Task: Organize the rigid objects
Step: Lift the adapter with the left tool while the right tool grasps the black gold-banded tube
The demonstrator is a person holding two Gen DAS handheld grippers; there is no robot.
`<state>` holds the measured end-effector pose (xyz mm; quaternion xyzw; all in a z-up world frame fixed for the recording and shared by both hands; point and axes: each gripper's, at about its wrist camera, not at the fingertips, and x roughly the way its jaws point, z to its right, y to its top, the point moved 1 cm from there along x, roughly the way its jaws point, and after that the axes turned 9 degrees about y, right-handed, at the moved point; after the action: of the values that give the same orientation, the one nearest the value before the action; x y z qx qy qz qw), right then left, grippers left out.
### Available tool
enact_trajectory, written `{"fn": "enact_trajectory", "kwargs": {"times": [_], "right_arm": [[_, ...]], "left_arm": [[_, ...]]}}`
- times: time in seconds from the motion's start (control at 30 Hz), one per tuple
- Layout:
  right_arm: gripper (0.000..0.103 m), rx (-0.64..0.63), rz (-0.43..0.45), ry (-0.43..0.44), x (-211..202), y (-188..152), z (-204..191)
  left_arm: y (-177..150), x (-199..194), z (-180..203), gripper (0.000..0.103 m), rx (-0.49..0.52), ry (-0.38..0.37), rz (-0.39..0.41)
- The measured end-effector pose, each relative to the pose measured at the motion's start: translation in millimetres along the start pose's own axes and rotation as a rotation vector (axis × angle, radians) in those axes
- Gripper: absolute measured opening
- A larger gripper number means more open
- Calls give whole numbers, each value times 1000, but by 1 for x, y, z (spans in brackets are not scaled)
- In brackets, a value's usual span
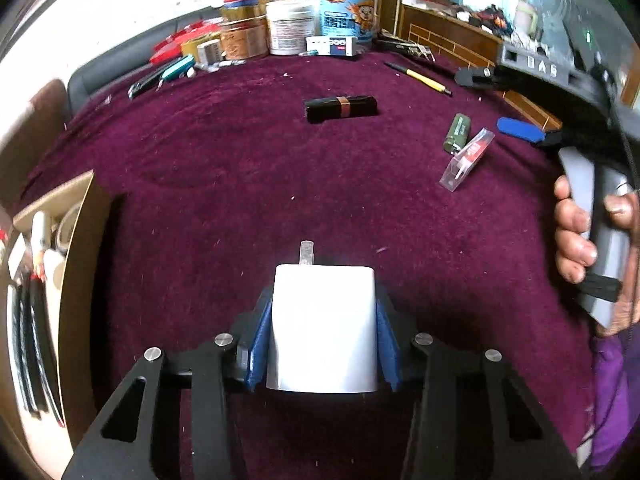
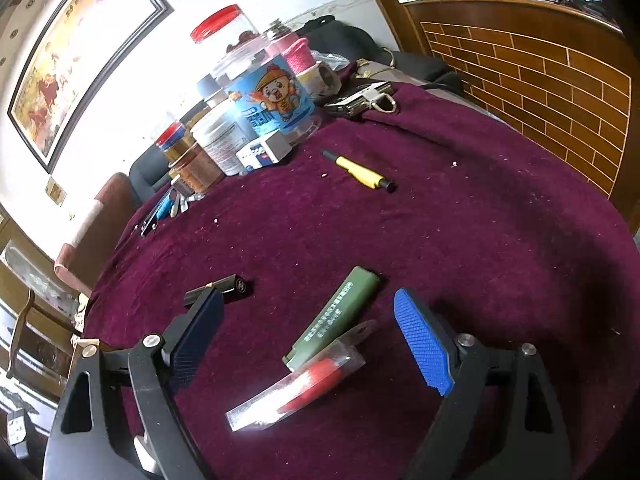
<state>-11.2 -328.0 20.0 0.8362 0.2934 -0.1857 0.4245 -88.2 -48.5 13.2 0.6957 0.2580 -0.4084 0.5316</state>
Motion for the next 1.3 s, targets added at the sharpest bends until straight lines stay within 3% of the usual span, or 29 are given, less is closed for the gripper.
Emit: {"fn": "enact_trajectory", "kwargs": {"times": [0.27,0.47,0.7,0.97,1.2,1.3], "right_arm": [[88,49,28,-69,-2,4,18],[88,96,25,-139,-8,12,27],[88,-72,-78,-198,13,30,-13],[87,-387,-249,-138,81,22,-88],[88,-294,-466,23,141,16,-88],[87,-281,-518,75,140,11,-91]], "left_arm": [[-16,-48,-45,41,-140,-69,58],[-21,-68,-66,41,-161,-80,108],[-22,-67,-79,41,-195,-102,117],[-22,-66,-93,41,-230,-103,109],[-22,-70,-110,41,-264,-88,117],[-24,-67,-117,41,-283,-92,109]]}}
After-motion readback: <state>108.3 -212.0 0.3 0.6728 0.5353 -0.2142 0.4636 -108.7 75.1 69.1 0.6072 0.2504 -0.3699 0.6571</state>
